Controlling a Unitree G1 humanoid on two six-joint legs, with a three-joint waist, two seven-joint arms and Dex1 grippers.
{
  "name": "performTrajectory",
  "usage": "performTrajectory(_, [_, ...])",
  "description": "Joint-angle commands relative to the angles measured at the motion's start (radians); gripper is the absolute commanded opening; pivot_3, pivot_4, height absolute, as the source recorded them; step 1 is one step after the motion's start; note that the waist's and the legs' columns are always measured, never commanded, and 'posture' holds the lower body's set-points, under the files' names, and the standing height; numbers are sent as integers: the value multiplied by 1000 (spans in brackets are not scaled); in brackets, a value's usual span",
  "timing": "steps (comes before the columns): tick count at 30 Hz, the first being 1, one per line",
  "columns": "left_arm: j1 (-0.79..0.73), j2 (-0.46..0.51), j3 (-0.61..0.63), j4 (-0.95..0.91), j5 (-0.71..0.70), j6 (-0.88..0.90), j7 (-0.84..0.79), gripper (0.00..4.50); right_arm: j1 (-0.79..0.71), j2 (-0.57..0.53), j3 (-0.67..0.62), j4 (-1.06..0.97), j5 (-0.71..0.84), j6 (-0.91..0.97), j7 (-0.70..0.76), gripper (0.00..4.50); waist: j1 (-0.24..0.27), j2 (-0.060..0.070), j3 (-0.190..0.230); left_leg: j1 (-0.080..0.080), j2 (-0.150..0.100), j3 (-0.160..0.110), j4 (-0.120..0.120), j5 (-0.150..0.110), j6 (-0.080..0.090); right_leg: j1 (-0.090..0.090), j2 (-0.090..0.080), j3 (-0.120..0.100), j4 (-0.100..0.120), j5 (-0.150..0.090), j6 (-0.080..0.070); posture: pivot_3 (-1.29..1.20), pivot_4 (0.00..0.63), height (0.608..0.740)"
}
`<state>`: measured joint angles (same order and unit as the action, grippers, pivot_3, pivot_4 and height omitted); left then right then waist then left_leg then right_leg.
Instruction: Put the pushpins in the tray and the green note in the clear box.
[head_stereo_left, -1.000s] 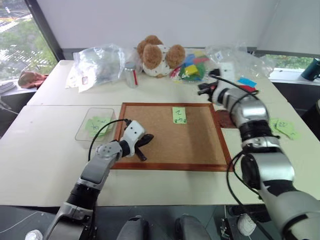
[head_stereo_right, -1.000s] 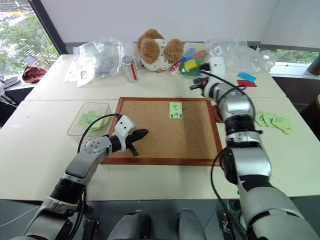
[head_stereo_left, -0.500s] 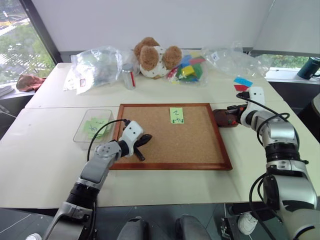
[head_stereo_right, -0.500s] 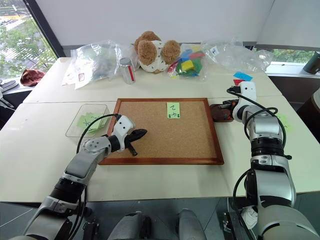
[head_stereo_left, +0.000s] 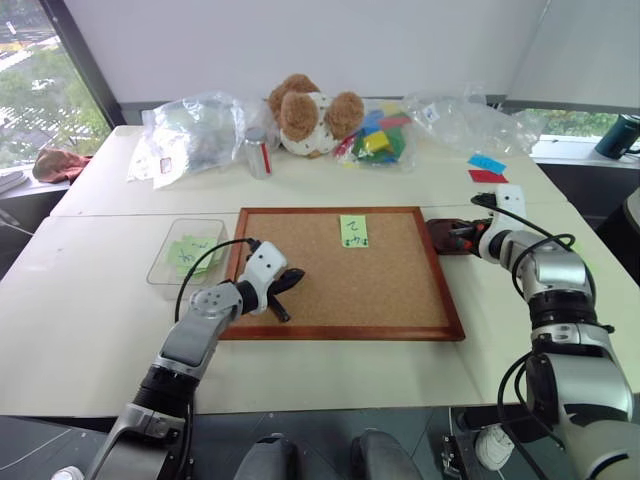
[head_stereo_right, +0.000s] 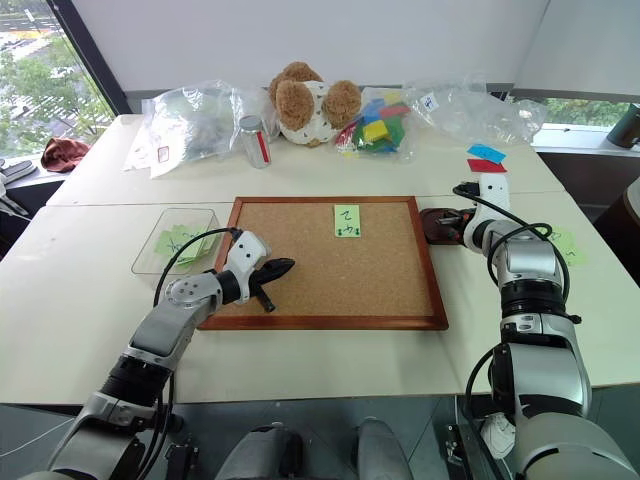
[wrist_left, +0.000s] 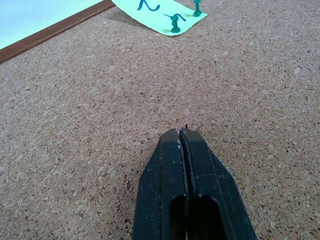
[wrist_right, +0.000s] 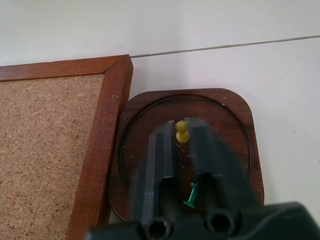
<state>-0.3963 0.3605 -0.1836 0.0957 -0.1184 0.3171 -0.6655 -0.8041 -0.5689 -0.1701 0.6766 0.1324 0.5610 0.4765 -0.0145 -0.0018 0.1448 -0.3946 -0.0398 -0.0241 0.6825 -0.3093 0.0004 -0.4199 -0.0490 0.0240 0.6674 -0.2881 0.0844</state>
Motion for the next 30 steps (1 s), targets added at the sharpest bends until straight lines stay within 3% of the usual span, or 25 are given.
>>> performTrajectory(1, [22,1,-17,30,20,20,0,0,-10,-6,-11,-20,9,-7,-3,2375,0,0,0,0,0,0,0,0,0,0,0,0,0,0,0,0,150,740])
performTrajectory(5, [23,-1,-16,30,21,19,0,0,-5,-9,-13,-31,13,2,-3,4368,0,0,0,0,0,0,0,0,0,0,0,0,0,0,0,0,150,740])
performTrajectory(6, [23,-2,-17,30,21,20,0,0,-2,-9,-13,-34,13,4,-3,4480,1,0,0,0,0,0,0,0,0,0,0,0,0,0,0,0,150,740])
performTrajectory(11, [22,-4,-19,31,22,18,-2,0,-1,-16,-20,-77,27,23,5,4480,0,0,0,0,0,0,0,0,0,0,0,0,0,0,0,0,150,740])
performTrajectory(19, [15,-9,-18,39,24,17,-2,0,69,-6,90,-463,99,175,172,4480,2,0,0,0,0,0,0,-1,1,0,0,0,0,0,0,0,150,740])
performTrajectory(26, [15,-10,-19,40,24,16,-5,0,72,93,187,-497,86,162,168,4480,1,0,0,1,0,0,0,-1,1,2,0,0,-1,0,0,0,150,740])
performTrajectory(29, [16,-10,-18,39,25,17,-3,0,67,116,211,-462,66,135,158,3696,3,0,0,1,0,0,0,-1,1,2,0,0,-1,0,0,0,150,740])
performTrajectory(30, [18,-10,-17,37,25,17,-3,0,65,120,219,-450,59,127,155,3208,3,0,0,1,0,0,0,-1,1,2,0,0,-1,0,0,0,150,740])
